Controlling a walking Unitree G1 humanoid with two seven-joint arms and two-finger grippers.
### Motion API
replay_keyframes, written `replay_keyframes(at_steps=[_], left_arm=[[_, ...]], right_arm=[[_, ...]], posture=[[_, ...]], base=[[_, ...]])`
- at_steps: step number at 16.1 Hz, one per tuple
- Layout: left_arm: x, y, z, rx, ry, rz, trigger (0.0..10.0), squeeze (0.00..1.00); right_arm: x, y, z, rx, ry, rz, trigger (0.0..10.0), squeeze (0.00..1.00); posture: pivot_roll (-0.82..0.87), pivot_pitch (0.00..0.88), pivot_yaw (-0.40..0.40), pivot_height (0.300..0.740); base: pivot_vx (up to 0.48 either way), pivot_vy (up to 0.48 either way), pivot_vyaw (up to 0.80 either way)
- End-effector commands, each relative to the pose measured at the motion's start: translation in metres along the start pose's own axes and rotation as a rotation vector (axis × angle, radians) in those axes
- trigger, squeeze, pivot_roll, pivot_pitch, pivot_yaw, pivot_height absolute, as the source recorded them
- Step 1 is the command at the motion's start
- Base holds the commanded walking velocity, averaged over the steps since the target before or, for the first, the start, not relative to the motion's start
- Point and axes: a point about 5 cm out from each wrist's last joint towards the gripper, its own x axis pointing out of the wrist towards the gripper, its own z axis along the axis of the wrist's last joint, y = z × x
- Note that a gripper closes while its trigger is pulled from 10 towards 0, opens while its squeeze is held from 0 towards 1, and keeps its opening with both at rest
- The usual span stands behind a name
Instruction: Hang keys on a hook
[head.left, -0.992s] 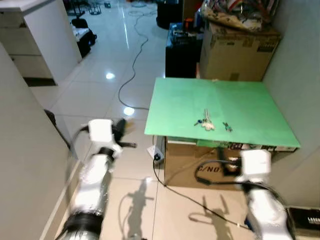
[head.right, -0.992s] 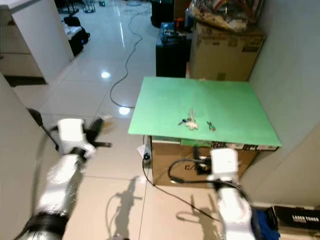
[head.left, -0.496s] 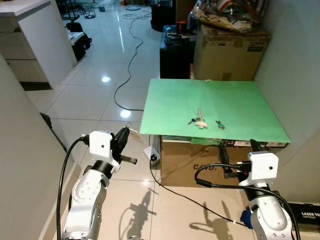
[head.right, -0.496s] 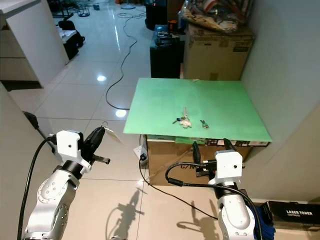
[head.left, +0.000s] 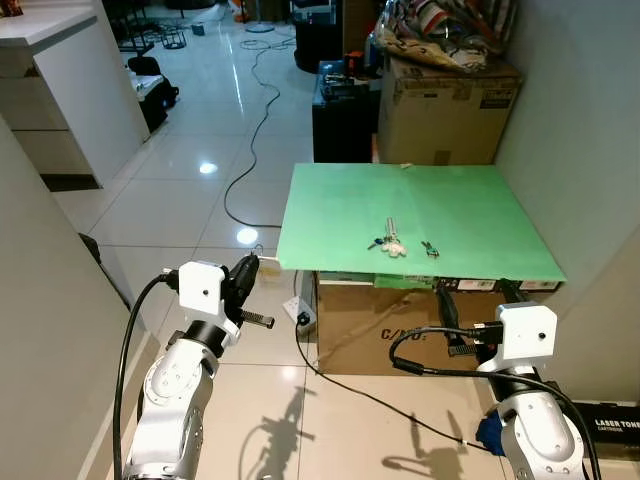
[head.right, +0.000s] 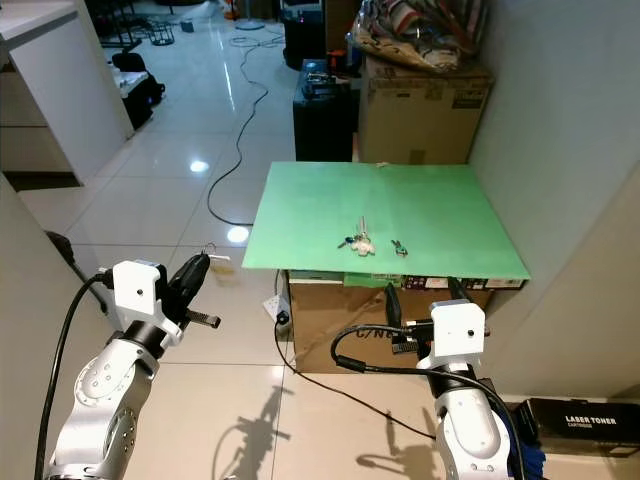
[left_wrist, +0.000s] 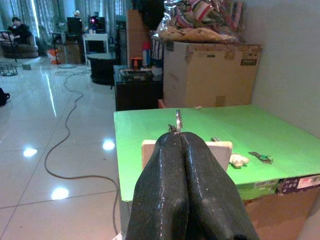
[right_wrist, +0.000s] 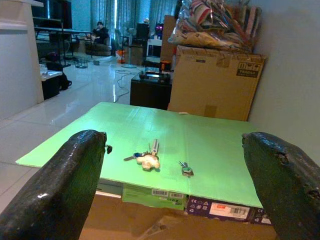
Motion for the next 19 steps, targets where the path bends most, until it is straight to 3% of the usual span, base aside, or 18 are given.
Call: replay_keyframes(at_steps=[1,4,5,7,12,16,18,19], left_arm=[[0.002,0.001,0.004,0.011,-0.013,-0.002,10.0,0.0],[0.002,0.001,0.004,0.011,-0.013,-0.002,10.0,0.0],[0.019,0.002,-0.008,-0.063,0.094,0.06,10.0,0.0],[0.028,0.001,-0.009,-0.093,0.106,0.069,10.0,0.0],[0.029,0.003,-0.008,-0.078,0.105,0.094,10.0,0.0],[0.028,0.005,-0.011,-0.081,0.132,0.11,10.0,0.0],[0.026,0.015,-0.011,-0.115,0.111,0.204,10.0,0.0],[0.023,0.02,-0.003,-0.115,0.045,0.256,10.0,0.0]], right_arm=[[0.001,-0.001,0.002,-0.001,-0.006,-0.001,10.0,0.0],[0.001,-0.001,0.002,-0.001,-0.006,-0.001,10.0,0.0],[0.028,0.013,-0.011,0.099,0.114,0.039,10.0,0.0],[0.039,0.02,-0.013,0.132,0.143,0.074,10.0,0.0],[0.044,0.025,-0.014,0.149,0.151,0.094,10.0,0.0],[0.047,0.026,-0.014,0.149,0.155,0.101,10.0,0.0],[0.048,0.023,-0.011,0.133,0.139,0.081,10.0,0.0],[0.05,0.013,-0.003,0.138,0.074,0.023,10.0,0.0]], posture=[[-0.07,0.0,0.089,0.691],[-0.07,0.0,0.089,0.691],[-0.05,0.0,0.099,0.691],[-0.05,0.0,0.097,0.691],[-0.05,0.0,0.097,0.691],[-0.04,0.0,0.104,0.691],[-0.05,0.0,0.105,0.691],[-0.04,0.0,0.097,0.691]], base=[[0.0,0.0,0.0],[0.0,0.0,0.0],[0.0,0.0,0.66],[0.0,0.0,0.65],[0.0,0.0,0.62],[0.0,-0.48,0.61],[0.0,-0.48,0.6],[0.0,-0.352,0.61]])
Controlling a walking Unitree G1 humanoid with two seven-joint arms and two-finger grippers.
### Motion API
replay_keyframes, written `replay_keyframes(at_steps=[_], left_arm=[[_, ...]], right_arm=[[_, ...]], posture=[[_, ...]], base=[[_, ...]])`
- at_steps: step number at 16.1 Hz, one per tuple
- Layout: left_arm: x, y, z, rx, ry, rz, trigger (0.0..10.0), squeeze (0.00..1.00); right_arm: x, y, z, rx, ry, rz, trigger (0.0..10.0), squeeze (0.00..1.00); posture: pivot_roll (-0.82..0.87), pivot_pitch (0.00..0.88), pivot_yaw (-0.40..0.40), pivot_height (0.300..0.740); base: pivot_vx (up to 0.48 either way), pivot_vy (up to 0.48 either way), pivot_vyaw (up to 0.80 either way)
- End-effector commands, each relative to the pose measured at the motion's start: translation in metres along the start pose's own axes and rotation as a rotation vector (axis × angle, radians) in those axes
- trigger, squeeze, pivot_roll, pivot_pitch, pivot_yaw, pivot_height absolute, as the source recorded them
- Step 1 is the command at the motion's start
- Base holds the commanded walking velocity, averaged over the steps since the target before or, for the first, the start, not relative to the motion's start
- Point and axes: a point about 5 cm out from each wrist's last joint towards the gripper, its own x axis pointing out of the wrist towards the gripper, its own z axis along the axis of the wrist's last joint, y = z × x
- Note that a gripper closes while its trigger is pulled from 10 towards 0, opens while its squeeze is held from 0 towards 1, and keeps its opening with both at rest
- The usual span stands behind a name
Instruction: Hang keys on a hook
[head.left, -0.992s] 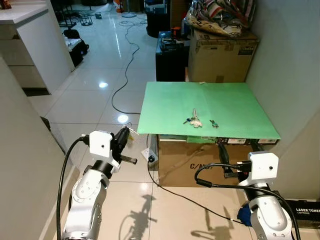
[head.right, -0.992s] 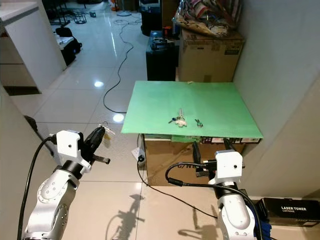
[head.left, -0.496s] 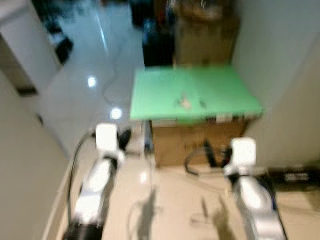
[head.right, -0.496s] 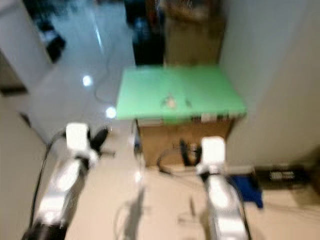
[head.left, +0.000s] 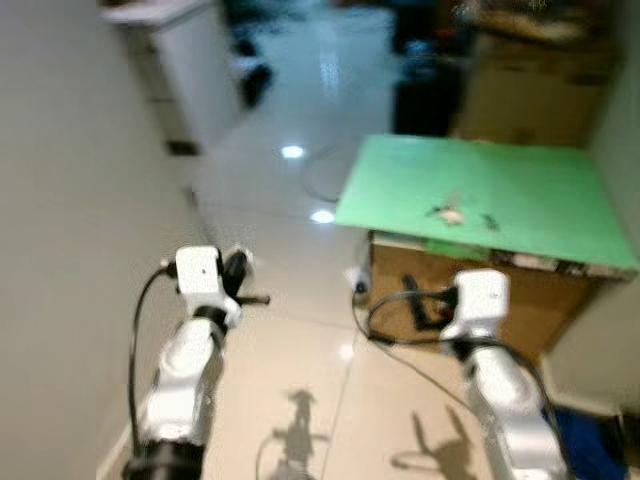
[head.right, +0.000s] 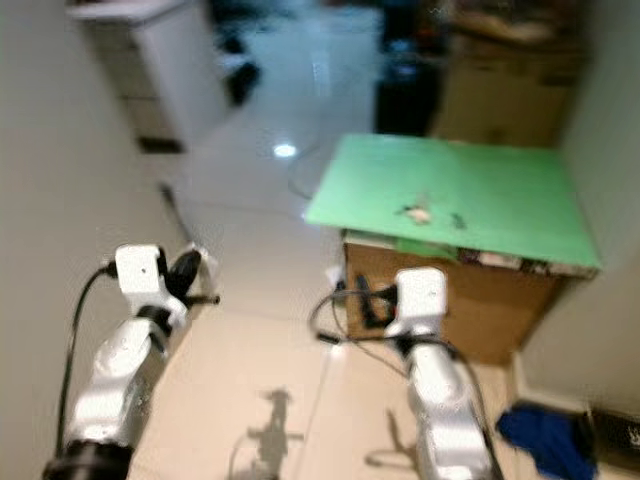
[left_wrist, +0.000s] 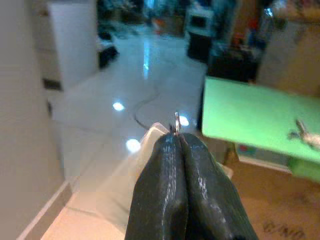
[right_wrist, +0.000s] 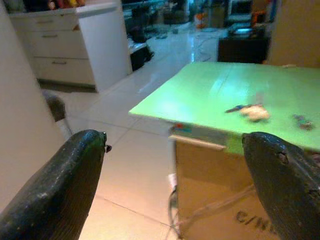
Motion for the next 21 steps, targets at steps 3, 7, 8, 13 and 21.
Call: replay_keyframes(at_steps=[3,7,8,13,21], left_arm=[[-0.002,0.004,0.015,0.031,-0.077,0.045,10.0,0.0],[-0.001,0.002,-0.001,0.077,0.026,0.026,10.0,0.0],[0.0,0.001,-0.002,0.103,0.041,0.017,10.0,0.0],[-0.004,0.006,0.003,0.02,0.006,0.066,10.0,0.0],[-0.006,-0.009,0.005,-0.03,0.015,0.0,10.0,0.0]], right_arm=[[0.003,-0.005,0.015,0.01,-0.071,-0.003,10.0,0.0],[0.005,0.007,0.0,0.006,0.015,0.097,10.0,0.0],[0.005,0.008,-0.004,0.004,0.032,0.109,10.0,0.0],[0.005,0.006,0.002,-0.019,-0.007,0.089,10.0,0.0],[0.015,0.011,0.024,-0.064,-0.052,0.153,10.0,0.0]], posture=[[-0.04,0.0,0.081,0.691],[-0.03,0.0,0.069,0.691],[-0.03,0.0,0.069,0.691],[-0.02,0.0,0.073,0.691],[-0.02,0.0,0.052,0.74]], base=[[0.0,-0.225,0.6],[0.0,0.0,0.55],[0.0,0.0,0.51],[0.0,0.0,0.5],[0.0,0.0,0.43]])
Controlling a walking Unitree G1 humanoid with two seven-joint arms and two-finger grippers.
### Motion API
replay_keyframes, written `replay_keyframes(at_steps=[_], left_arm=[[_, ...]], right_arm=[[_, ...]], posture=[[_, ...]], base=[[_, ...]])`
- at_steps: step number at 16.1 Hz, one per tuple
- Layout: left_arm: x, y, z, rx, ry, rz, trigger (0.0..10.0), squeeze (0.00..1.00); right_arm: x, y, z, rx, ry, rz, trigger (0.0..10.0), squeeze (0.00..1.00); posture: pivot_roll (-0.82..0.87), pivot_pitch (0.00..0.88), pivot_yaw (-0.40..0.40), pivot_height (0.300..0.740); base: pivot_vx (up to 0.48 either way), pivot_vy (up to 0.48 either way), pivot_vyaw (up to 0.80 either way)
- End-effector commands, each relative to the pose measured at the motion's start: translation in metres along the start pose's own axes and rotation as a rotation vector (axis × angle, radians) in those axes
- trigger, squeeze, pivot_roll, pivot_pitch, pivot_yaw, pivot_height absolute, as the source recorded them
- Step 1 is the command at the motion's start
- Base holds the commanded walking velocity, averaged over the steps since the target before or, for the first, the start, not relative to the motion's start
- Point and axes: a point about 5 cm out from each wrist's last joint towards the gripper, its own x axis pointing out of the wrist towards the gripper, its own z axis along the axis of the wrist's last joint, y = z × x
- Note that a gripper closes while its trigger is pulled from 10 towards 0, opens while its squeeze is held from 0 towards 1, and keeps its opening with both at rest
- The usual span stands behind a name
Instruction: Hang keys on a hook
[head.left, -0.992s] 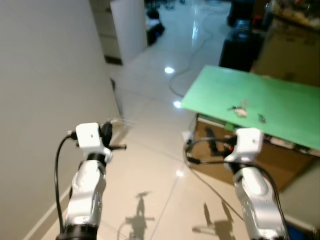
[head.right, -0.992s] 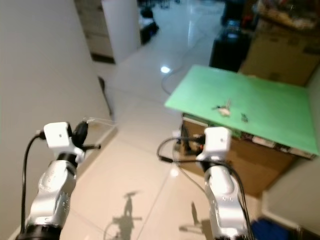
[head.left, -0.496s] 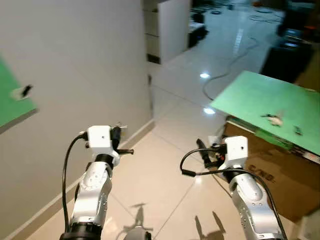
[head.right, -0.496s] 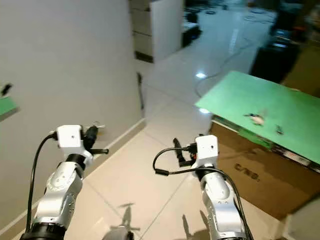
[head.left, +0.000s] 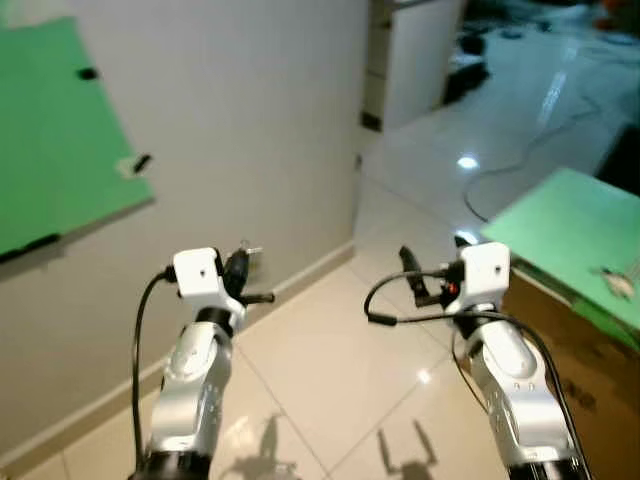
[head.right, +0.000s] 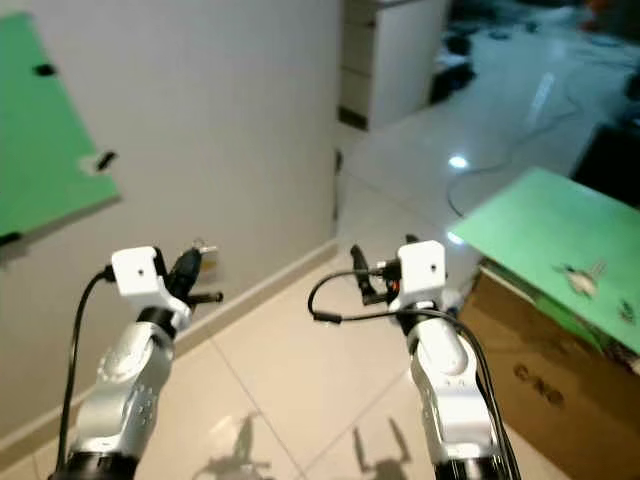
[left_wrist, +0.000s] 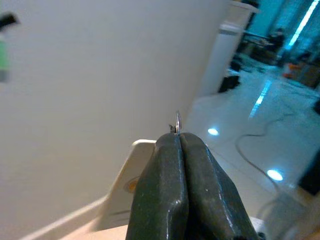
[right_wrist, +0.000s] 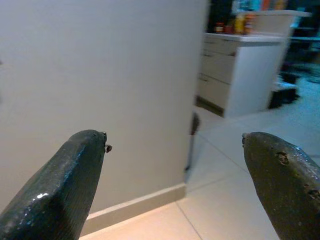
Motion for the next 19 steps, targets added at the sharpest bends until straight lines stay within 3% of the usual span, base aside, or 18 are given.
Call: replay_keyframes(at_steps=[1,12,17,19], left_arm=[[-0.001,-0.001,0.002,0.035,0.001,-0.011,10.0,0.0],[0.006,-0.005,0.005,0.083,-0.004,-0.019,10.0,0.0],[0.006,-0.009,0.004,0.076,0.001,-0.025,10.0,0.0],[0.007,-0.013,0.002,0.094,0.012,-0.041,10.0,0.0]], right_arm=[[-0.001,0.003,-0.006,0.002,0.037,0.017,10.0,0.0],[0.002,0.009,-0.013,0.001,0.078,0.014,10.0,0.0],[0.002,0.013,-0.014,0.038,0.078,0.055,10.0,0.0],[0.002,0.014,-0.015,0.066,0.085,0.07,10.0,0.0]], posture=[[-0.02,0.0,0.05,0.74],[-0.02,0.0,0.058,0.74],[-0.02,0.0,0.06,0.74],[-0.02,0.0,0.06,0.74]], base=[[0.0,0.0,0.41],[0.0,0.0,0.11],[0.0,0.474,0.26],[0.0,0.0,0.0]])
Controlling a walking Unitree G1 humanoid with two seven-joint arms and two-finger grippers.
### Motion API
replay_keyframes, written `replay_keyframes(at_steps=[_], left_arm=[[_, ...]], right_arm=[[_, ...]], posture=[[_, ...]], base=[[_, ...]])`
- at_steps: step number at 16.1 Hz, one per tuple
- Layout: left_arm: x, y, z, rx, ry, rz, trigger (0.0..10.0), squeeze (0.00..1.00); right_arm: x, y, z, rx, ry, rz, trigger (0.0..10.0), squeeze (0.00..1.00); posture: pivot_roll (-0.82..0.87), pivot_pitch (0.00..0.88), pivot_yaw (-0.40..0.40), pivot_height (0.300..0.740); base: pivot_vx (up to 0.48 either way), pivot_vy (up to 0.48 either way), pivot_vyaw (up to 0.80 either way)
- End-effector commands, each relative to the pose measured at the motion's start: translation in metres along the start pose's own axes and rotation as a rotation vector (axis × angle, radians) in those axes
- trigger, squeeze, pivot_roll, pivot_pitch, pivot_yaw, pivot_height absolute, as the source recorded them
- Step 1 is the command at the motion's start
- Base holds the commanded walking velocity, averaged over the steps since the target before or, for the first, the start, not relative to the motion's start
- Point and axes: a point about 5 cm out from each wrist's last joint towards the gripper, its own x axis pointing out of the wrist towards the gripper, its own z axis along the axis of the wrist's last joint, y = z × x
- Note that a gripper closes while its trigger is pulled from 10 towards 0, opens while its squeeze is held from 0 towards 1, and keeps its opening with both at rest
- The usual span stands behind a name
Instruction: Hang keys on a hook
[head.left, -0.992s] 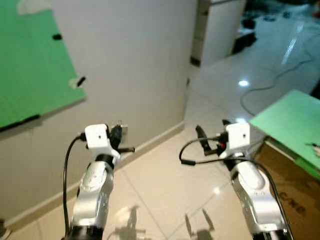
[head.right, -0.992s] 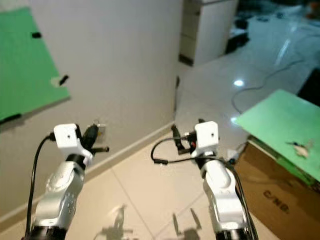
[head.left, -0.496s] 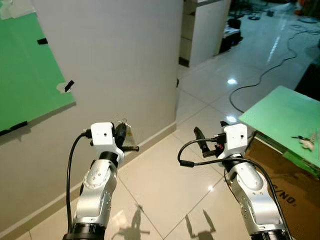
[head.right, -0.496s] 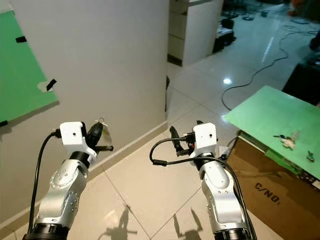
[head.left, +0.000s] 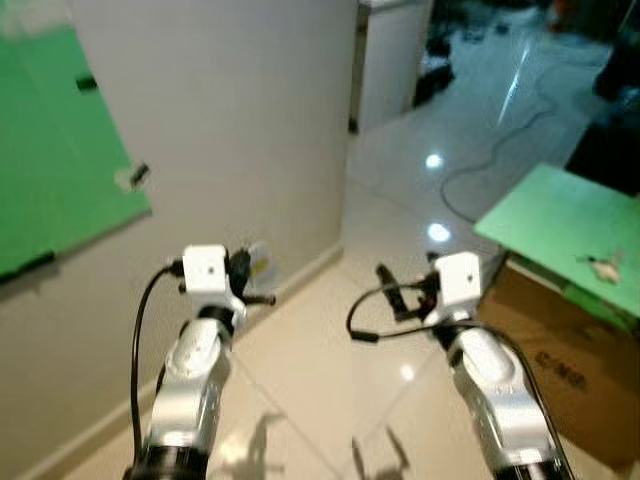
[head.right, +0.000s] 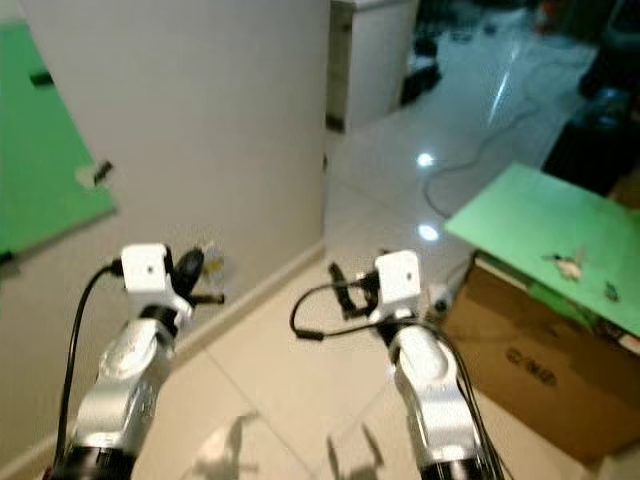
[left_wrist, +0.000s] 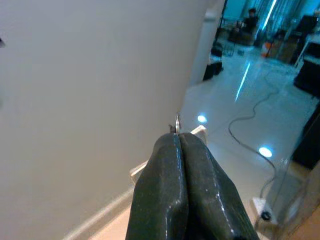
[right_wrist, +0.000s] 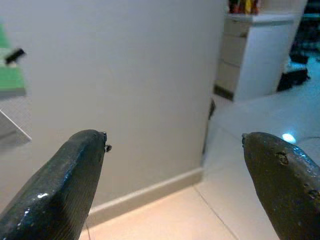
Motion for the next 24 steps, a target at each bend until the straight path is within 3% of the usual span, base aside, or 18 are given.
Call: replay_keyframes(at_steps=[1,6,9,13,16,20,24], left_arm=[[0.001,-0.004,0.001,0.006,0.001,-0.006,10.0,0.0],[-0.003,0.01,-0.002,0.027,0.009,0.056,10.0,0.0],[-0.002,0.011,0.001,0.056,-0.004,0.06,10.0,0.0],[-0.002,0.016,0.005,0.106,-0.005,0.125,10.0,0.0],[-0.003,0.015,-0.003,0.081,0.038,0.127,10.0,0.0],[0.0,0.013,-0.001,0.061,0.014,0.12,10.0,0.0],[0.005,0.015,0.005,0.096,-0.009,0.097,10.0,0.0]], right_arm=[[-0.001,-0.003,-0.002,0.02,0.012,-0.001,10.0,0.0],[0.0,-0.003,-0.001,0.041,0.007,0.019,10.0,0.0],[0.003,-0.001,-0.001,0.053,0.005,0.032,10.0,0.0],[0.007,0.004,0.0,0.053,0.007,0.075,10.0,0.0],[0.007,0.006,-0.002,0.051,0.017,0.093,10.0,0.0],[0.008,0.008,-0.005,0.047,0.027,0.113,10.0,0.0],[0.012,0.0,-0.009,0.03,0.051,0.024,10.0,0.0]], posture=[[-0.02,0.0,0.06,0.74],[-0.01,0.0,0.064,0.74],[0.0,0.0,0.061,0.74],[0.01,0.0,0.058,0.74],[0.01,0.0,0.051,0.74],[0.02,0.0,0.045,0.74],[0.02,0.0,0.049,0.74]], base=[[0.0,0.0,0.0],[0.0,0.0,0.0],[0.0,0.0,0.0],[0.0,-0.48,0.0],[0.0,-0.48,0.0],[0.0,-0.24,0.0],[0.0,0.0,0.0]])
